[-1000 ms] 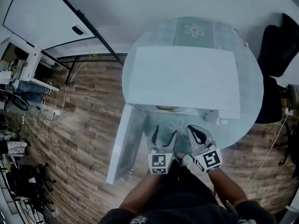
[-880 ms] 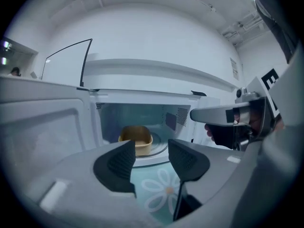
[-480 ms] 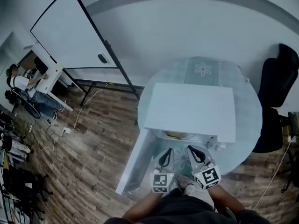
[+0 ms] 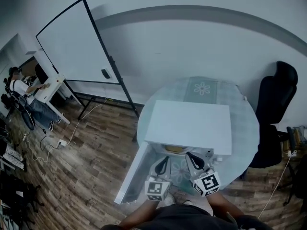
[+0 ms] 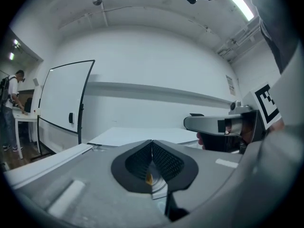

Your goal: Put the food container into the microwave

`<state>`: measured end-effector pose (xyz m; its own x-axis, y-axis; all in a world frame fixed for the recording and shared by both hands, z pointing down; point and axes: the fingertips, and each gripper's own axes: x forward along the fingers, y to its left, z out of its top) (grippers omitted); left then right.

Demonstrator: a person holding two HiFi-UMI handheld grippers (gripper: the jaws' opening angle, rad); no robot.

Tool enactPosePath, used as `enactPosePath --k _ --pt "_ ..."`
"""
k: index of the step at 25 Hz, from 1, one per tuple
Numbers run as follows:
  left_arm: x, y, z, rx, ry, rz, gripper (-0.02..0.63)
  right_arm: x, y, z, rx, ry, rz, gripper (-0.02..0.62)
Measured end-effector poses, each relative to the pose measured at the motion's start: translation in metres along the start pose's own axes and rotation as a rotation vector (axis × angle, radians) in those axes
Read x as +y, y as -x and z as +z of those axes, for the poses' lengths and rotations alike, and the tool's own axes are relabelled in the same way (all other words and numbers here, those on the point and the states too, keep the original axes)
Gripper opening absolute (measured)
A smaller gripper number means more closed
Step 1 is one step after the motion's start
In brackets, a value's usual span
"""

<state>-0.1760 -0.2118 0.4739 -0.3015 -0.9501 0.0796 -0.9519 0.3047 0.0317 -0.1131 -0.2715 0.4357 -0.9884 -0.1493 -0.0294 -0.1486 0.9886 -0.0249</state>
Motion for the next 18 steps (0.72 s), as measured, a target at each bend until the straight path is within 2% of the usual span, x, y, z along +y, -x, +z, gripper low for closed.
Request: enactPosePath --k 6,18 --pt "0.001 -0.005 0.013 -0.033 -0.013 -0.001 0.006 0.001 -0.003 0.012 -0.015 0.004 0.009 0.002" --pt "0.002 0.002 0.015 -0.027 -0.010 -0.007 0.006 0.008 -0.002 0.019 -0.023 -0.008 0.005 0.002"
